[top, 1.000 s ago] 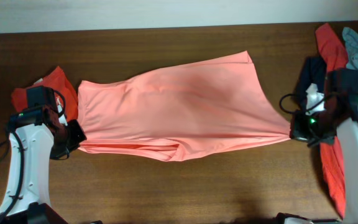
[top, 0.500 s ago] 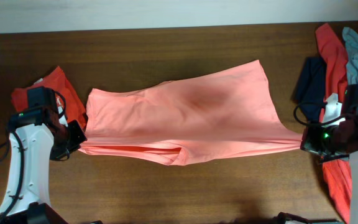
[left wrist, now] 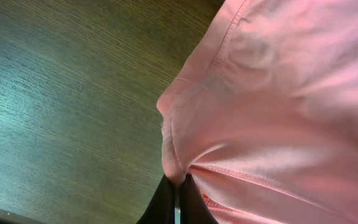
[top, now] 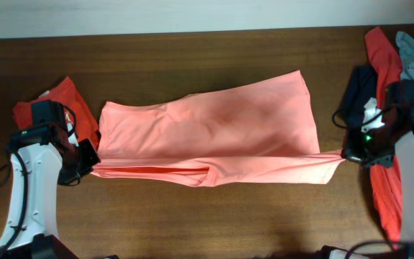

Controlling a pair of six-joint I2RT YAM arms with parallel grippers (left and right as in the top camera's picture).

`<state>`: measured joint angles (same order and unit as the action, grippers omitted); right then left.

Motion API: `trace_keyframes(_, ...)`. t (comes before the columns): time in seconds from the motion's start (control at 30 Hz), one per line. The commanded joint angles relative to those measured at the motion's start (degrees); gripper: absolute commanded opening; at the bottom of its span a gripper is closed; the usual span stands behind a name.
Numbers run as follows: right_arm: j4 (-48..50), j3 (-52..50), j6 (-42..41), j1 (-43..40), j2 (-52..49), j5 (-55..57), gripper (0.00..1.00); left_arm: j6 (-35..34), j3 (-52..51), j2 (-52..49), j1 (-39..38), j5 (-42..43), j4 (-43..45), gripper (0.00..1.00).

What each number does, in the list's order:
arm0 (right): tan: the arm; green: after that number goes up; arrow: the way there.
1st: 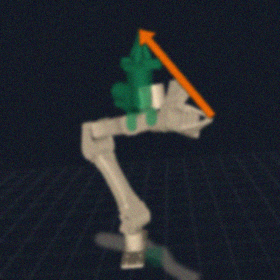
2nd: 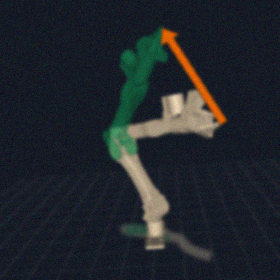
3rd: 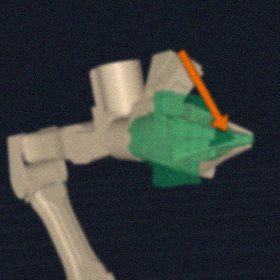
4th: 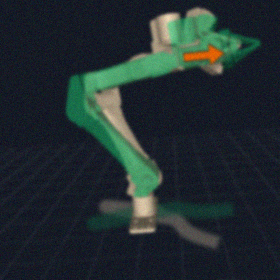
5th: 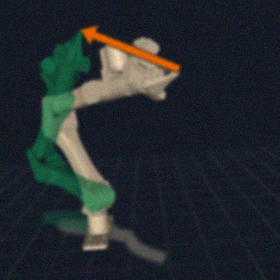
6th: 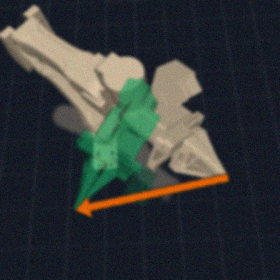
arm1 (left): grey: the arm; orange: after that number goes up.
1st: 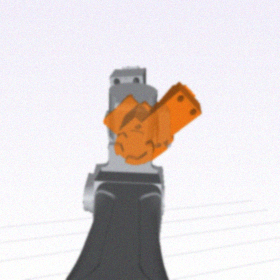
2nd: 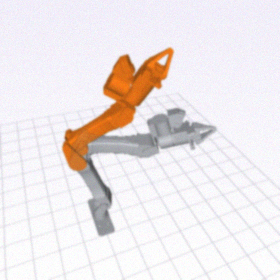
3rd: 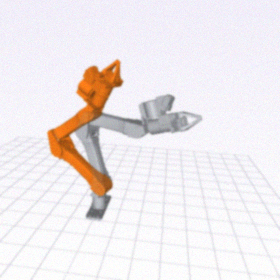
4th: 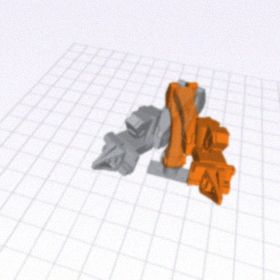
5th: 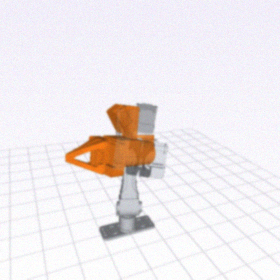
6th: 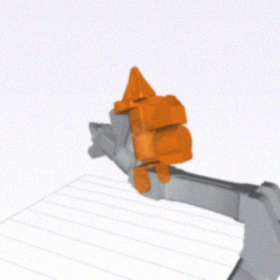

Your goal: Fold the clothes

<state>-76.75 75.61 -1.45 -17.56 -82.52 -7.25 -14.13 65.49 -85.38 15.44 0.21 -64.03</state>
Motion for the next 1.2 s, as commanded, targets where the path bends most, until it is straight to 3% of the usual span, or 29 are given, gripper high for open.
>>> trace_keyframes(0.0, 1.3, -0.1, 1.1, -0.4, -3.3, -2.2, 0.04, 0.9, 1.1, 1.0, 0.1, 0.0, 0.1, 0.00)
trace_keyframes(0.6, 15.4, -0.1, 0.2, 7.4, -15.5, -4.9, 0.04, 0.9, 1.1, 1.0, 0.1, 0.0, 0.1, 0.00)
trace_keyframes(1.17, 24.9, -0.1, -2.1, 7.4, -22.1, -2.4, 0.04, 0.9, 0.9, 1.0, 0.1, 0.0, 1.0, 0.00)
